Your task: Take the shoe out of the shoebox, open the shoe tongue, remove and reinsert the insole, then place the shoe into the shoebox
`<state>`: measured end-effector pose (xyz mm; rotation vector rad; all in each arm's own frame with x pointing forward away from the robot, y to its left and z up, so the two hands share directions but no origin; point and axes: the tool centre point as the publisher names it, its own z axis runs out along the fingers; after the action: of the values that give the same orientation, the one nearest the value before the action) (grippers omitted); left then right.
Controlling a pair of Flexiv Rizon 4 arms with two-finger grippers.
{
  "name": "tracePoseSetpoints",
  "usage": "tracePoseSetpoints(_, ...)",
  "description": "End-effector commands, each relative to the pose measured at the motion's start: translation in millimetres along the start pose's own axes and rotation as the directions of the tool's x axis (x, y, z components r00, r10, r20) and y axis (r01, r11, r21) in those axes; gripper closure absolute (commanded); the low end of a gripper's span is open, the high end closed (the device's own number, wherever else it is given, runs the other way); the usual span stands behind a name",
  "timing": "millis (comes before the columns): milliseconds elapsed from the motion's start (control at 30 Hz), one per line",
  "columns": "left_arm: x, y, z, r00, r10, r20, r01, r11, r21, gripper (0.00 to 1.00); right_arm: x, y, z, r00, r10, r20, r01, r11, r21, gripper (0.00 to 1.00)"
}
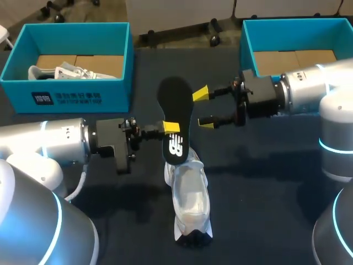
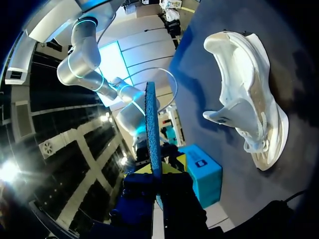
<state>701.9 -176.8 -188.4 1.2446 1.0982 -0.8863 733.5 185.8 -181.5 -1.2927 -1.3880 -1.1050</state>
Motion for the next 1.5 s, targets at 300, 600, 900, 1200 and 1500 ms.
tracePoseSetpoints(300,5.1,3,13,1.0,-0.003,0.001,0.003,1.0,-0.024,1.0,1.8,8.7,20,1.0,0.003,-0.009,-0.003,1.0,-0.002,0.35)
tracePoseSetpoints(600,5.4,4,17,1.0,0.003,0.003,-0.003,1.0,-0.025,1.0,0.2,10.1,27,0.999,0.012,-0.037,-0.012,1.0,-0.002,0.56)
tracePoseSetpoints(900,6.8,3,19,1.0,0.009,0.001,-0.009,1.0,-0.024,1.0,1.7,10.5,29,0.999,0.017,-0.048,-0.017,1.0,-0.007,0.61)
tracePoseSetpoints(1200,9.2,1,16,1.0,0.011,-0.002,-0.011,1.0,-0.029,1.0,2.8,12.7,28,0.998,0.025,-0.059,-0.027,0.999,-0.021,0.7)
tracePoseSetpoints(1500,9.1,2,15,1.0,0.019,-0.003,-0.019,0.999,-0.041,1.0,2.3,12.6,29,0.997,0.038,-0.069,-0.04,0.999,-0.025,0.77)
